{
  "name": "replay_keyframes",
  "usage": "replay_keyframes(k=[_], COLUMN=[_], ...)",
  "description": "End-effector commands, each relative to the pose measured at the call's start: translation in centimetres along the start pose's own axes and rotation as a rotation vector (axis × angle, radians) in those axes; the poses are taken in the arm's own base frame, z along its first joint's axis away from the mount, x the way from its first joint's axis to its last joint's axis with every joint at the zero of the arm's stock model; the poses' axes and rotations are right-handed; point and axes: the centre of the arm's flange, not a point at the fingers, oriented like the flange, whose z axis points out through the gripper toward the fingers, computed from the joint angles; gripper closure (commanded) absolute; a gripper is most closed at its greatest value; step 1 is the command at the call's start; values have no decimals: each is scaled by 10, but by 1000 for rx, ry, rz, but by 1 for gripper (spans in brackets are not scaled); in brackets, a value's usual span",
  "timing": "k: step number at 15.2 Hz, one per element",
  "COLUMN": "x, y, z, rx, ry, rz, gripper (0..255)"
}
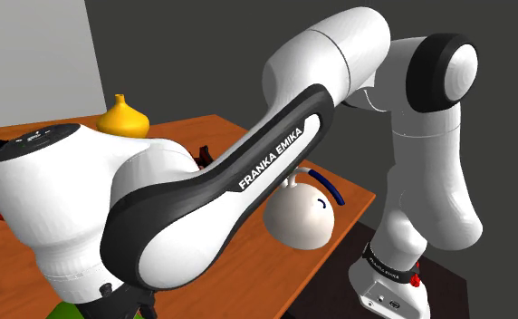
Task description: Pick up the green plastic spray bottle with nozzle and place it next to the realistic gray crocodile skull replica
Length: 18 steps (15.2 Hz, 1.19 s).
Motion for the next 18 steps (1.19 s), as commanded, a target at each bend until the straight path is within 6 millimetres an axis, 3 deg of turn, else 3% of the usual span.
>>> replay_keyframes(k=[1, 6, 10, 18], x=[0, 0, 0, 0], y=[0, 0, 0, 0], z=[0, 0, -50, -50], rx=[0, 0, 0, 0], ry=[0, 0, 0, 0], rz=[0, 0, 0, 0], gripper=[0, 0, 0, 0])
